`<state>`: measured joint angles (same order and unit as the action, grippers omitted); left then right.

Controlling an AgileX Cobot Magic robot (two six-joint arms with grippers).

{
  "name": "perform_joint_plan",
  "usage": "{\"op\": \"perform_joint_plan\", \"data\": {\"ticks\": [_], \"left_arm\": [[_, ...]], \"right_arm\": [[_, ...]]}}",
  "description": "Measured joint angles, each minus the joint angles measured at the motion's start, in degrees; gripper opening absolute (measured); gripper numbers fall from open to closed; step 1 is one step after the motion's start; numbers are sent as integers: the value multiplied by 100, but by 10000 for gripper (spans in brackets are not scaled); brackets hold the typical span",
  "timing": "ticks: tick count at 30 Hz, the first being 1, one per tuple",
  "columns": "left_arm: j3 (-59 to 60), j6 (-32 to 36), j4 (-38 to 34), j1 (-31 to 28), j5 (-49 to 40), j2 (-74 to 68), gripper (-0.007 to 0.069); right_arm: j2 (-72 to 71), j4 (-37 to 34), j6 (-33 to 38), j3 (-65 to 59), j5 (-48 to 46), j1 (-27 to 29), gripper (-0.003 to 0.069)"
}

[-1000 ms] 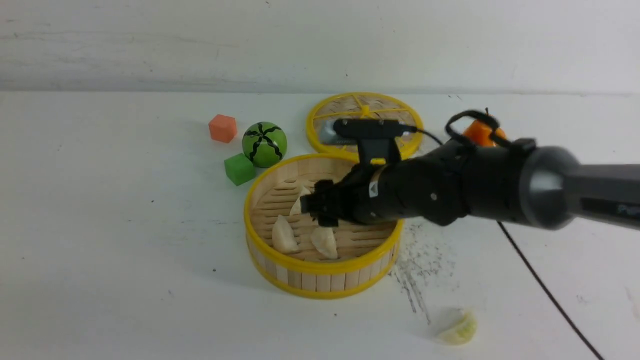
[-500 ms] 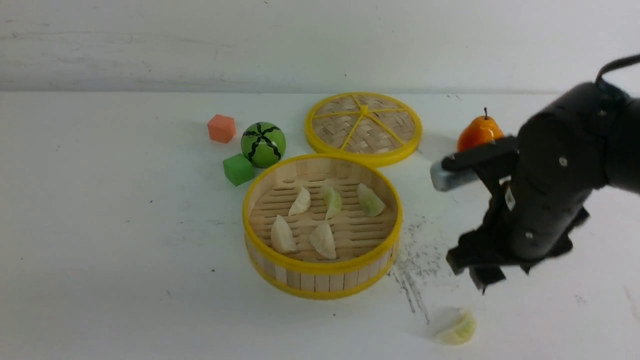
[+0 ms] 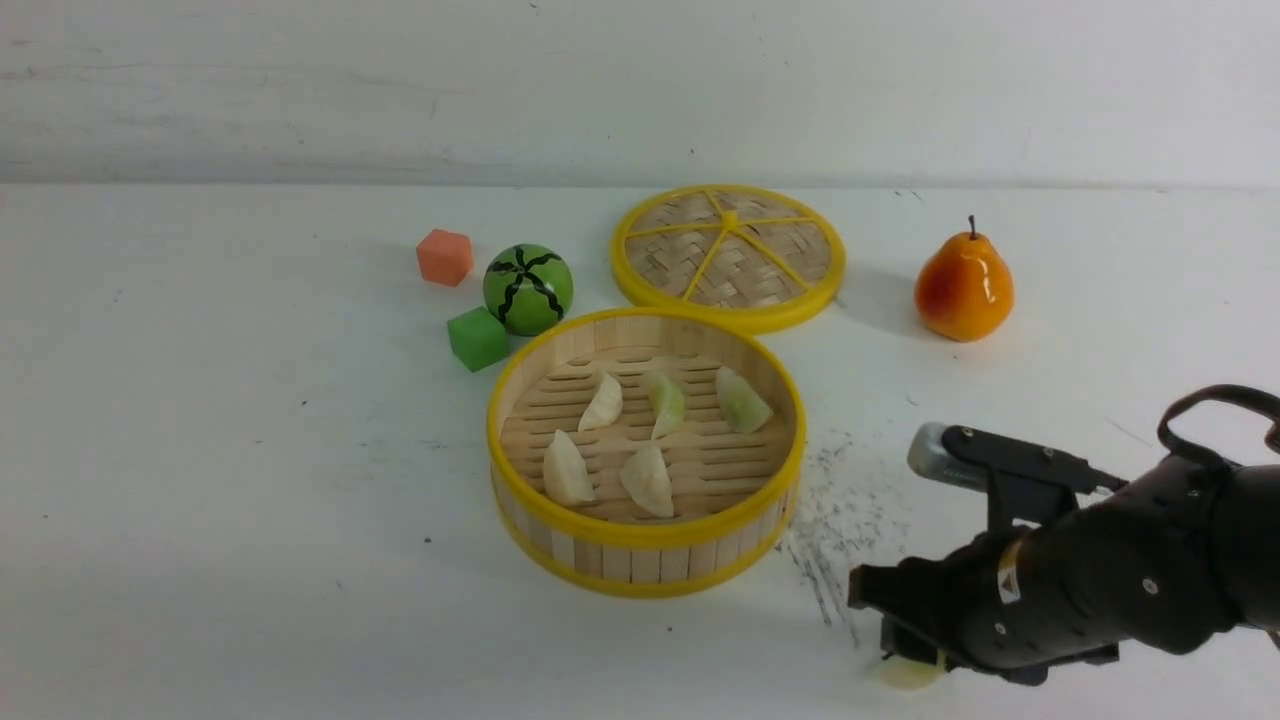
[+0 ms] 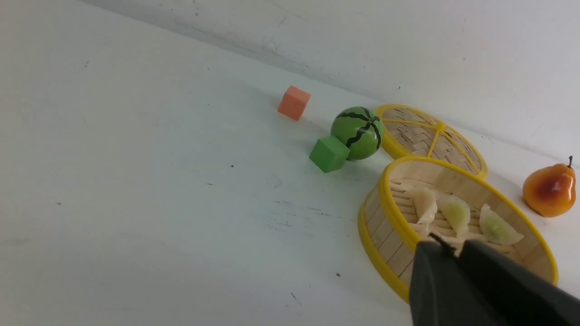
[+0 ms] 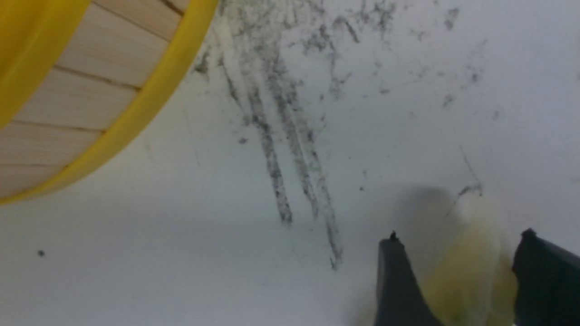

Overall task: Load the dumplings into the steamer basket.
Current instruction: Use the right arm to grab a dumpling, then use the right arm to put the dumpling into the steamer

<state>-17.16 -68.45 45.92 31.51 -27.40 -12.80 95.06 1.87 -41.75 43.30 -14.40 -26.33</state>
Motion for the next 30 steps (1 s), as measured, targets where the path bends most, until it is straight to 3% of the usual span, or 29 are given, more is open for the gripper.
{"op": "perform_joint_plan", "data": {"ticks": [2,5,9,16,25,30], "left_arm": [[0,0,0,0,0,0,67],[0,0,0,0,0,0,68],[0,0,5,0,0,0,68],[0,0,257,0,64,0,69],[0,0,441,0,217,0,72],[0,0,541,0,241,0,72]], "right_arm": [[18,173,37,0,-20,0,244],[18,320,140,0,-50,-12,199],[-38,516,417,0,-140,-36,200],[-367,565,1057,734,-1083,-36,198],[23,-492,2365,2895,-1700,-369,191],[970,-831,3233,4136,-2052,-398,190]]}}
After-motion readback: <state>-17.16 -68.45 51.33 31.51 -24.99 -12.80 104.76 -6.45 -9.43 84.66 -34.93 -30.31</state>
